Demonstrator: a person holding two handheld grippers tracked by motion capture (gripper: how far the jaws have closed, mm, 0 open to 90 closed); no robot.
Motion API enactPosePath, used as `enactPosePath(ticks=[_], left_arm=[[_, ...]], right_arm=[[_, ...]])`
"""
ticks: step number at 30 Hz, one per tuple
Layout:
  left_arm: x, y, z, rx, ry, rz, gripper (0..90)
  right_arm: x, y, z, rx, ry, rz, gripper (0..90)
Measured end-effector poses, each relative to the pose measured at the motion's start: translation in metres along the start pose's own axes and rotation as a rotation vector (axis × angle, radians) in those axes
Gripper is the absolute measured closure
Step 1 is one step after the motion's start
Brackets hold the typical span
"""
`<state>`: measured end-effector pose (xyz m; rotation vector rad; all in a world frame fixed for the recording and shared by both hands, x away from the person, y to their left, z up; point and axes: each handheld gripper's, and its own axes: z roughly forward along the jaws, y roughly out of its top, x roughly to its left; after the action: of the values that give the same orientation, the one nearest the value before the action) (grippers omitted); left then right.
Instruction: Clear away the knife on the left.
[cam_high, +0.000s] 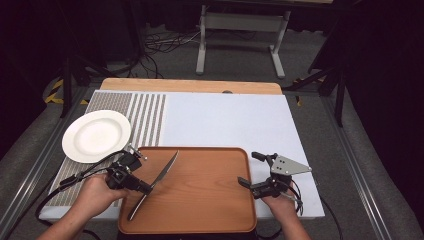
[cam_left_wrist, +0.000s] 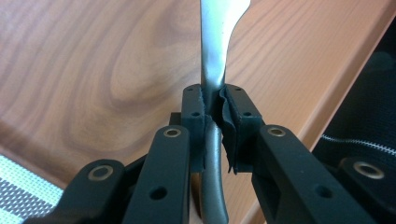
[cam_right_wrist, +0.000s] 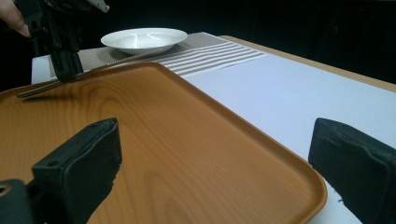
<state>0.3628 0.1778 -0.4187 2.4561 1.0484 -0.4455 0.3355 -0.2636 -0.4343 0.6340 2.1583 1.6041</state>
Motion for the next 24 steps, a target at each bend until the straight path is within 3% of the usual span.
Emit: enactPosePath(ticks=[24], left_arm=[[0.003, -0.003, 0.016, 0.078, 0.018, -0.030, 80.0]], right_arm=[[0.000, 0.000, -0.001, -0.003, 0.005, 0.000, 3.3]])
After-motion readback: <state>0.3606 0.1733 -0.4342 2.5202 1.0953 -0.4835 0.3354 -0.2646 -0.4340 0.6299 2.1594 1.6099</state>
